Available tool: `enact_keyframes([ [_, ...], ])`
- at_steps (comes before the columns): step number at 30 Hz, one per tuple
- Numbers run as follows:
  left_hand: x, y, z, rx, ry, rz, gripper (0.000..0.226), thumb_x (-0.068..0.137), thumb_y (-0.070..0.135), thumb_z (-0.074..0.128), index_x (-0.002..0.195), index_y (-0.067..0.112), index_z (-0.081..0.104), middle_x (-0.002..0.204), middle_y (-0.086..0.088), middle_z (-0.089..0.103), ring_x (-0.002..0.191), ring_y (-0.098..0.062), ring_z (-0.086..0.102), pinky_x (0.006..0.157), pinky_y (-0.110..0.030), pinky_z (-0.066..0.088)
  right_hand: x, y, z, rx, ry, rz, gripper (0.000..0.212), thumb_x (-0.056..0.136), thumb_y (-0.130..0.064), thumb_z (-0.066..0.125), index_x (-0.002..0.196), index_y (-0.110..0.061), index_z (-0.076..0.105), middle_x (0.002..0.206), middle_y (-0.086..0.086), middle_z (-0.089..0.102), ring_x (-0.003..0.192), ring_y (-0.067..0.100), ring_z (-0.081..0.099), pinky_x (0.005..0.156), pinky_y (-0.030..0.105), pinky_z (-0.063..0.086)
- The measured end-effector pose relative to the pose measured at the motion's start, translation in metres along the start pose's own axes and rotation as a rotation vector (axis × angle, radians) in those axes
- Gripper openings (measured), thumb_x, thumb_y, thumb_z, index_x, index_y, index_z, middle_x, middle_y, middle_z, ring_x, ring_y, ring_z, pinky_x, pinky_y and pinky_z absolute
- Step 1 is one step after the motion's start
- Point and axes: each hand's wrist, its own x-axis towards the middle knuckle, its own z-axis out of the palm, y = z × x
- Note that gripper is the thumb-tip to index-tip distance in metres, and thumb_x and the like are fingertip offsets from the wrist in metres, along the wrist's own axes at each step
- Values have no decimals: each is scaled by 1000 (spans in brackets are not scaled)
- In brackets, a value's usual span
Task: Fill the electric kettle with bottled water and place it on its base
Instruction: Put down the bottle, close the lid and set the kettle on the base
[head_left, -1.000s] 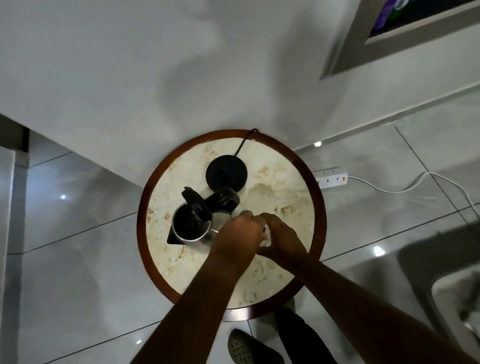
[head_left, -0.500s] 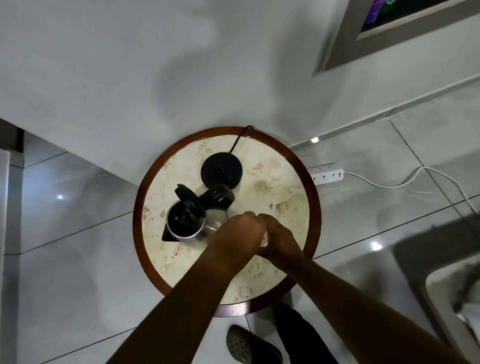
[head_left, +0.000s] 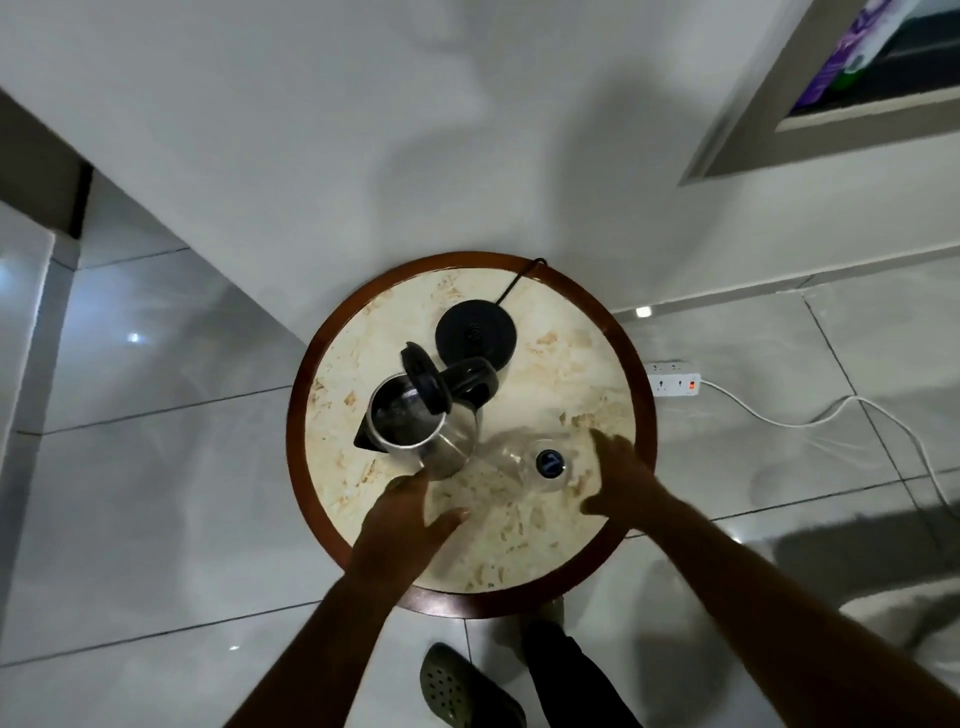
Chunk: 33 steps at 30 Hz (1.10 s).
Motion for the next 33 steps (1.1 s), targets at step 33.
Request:
enact_keyframes([
  [33, 66, -28, -25, -492, 347, 114, 82, 55, 30, 90, 126, 35, 49, 102, 12, 69, 95, -5, 67, 78, -23, 56, 82, -181, -38, -436, -119, -318, 43, 76, -23, 76, 109, -9, 54, 115, 14, 54, 102, 34, 59, 84, 40, 49],
])
